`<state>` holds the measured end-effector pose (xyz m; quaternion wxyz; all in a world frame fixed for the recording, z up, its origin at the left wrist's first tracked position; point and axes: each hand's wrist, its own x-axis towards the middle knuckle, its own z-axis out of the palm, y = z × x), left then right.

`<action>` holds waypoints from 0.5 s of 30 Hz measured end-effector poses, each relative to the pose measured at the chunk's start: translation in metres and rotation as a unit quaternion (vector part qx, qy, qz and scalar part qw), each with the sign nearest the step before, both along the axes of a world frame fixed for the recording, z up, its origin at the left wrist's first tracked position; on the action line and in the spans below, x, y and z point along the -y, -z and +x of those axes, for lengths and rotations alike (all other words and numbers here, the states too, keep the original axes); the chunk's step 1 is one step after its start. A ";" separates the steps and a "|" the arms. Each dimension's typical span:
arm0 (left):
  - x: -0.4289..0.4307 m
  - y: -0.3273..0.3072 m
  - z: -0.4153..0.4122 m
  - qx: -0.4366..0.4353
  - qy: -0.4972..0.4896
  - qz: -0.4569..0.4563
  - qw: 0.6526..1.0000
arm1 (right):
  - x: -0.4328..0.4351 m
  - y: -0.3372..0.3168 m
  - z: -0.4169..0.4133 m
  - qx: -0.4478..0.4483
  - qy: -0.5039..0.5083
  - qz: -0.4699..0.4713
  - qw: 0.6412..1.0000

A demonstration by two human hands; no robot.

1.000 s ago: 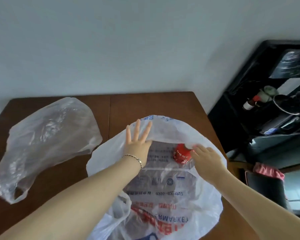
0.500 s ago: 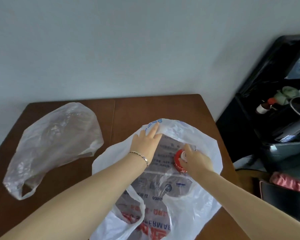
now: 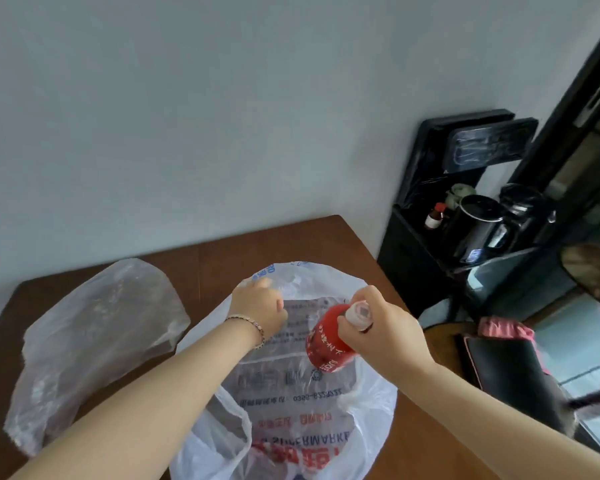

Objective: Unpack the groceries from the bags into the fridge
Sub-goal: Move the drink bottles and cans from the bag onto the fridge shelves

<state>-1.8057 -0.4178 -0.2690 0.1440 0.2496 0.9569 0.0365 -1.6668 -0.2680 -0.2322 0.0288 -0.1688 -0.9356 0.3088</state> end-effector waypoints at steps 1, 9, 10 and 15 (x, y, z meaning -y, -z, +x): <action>-0.002 -0.007 0.007 0.004 0.021 0.003 1.000 | 0.003 -0.010 0.012 -0.015 0.017 0.007 1.000; -0.055 -0.066 0.113 -0.018 0.256 -0.064 0.964 | 0.011 -0.046 0.149 0.004 0.200 0.104 0.974; -0.067 -0.073 0.135 -0.029 0.290 -0.051 0.955 | 0.010 -0.049 0.172 0.015 0.228 0.101 0.968; -0.127 -0.098 0.268 -0.056 0.449 0.027 0.891 | 0.005 -0.068 0.307 0.047 0.378 0.116 0.917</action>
